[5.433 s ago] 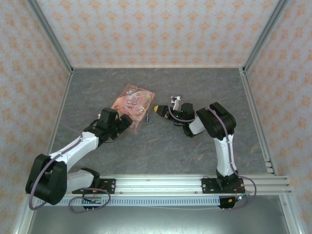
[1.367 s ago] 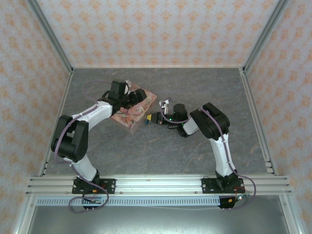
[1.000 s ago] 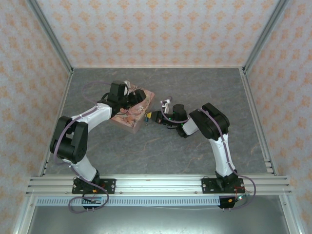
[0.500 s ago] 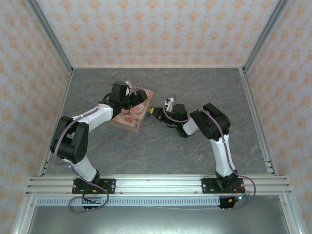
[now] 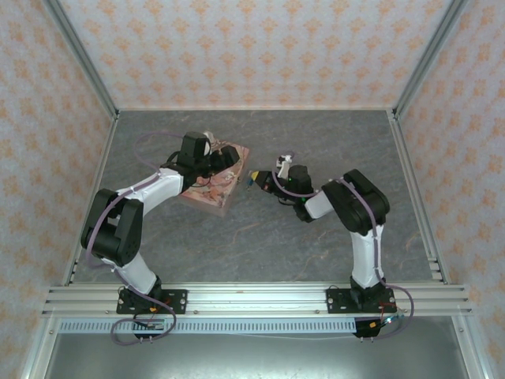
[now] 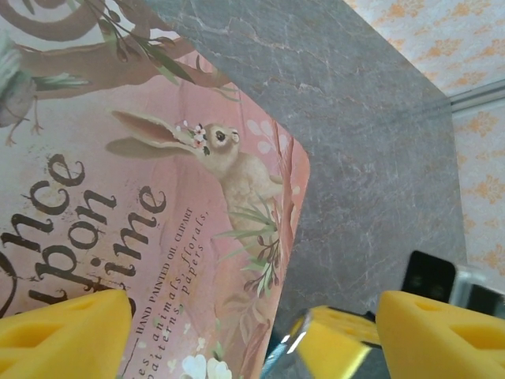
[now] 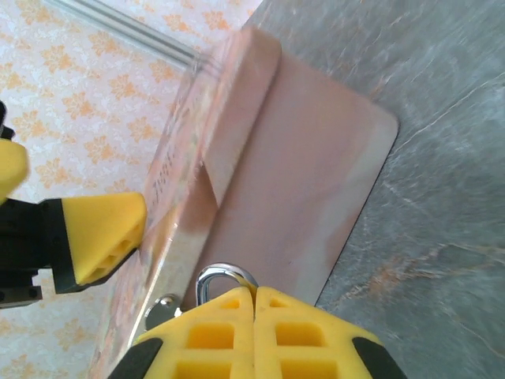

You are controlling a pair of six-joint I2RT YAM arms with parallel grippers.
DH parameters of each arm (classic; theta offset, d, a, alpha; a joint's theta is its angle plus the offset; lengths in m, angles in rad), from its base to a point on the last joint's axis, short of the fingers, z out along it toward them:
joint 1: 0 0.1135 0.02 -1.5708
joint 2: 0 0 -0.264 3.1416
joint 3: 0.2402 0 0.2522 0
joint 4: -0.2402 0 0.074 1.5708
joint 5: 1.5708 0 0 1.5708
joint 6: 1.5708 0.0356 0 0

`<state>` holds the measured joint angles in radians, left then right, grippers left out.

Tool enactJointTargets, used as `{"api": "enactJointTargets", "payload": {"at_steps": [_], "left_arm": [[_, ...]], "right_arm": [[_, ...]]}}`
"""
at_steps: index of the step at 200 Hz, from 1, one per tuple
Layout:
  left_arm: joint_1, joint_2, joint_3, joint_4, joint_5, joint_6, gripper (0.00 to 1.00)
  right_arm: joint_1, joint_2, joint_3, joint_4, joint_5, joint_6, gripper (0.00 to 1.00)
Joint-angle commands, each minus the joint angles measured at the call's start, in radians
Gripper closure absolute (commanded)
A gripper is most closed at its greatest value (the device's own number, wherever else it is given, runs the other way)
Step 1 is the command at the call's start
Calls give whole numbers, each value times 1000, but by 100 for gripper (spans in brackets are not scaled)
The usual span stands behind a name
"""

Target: Unlock the padlock with the key

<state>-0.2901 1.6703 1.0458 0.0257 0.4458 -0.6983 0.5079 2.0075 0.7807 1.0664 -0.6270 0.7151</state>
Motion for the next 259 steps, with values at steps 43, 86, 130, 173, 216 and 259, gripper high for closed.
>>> {"api": "enactJointTargets", "payload": {"at_steps": [43,86,130,173,216,259], "left_arm": [[-19,-83,110,-216,-21,26,13],[-19,-263,54,-212,-174,67,11],[-20,-422,-63,-237,-355,72,9],[-20,-466,-92,-281,-390,79,9],[-19,-482,-85,-308,-395,88,8],[-18,-536,-94,-334,-455,95,8]], "right_arm": [[-9,-364,-69,-550,20,-400,100],[9,-541,11,-1169,145,-673,100],[19,-585,47,-1424,193,-725,100],[34,-416,168,-1509,204,-731,100],[35,-461,176,-1448,253,-717,65],[-4,-613,145,-1395,351,-751,41]]}}
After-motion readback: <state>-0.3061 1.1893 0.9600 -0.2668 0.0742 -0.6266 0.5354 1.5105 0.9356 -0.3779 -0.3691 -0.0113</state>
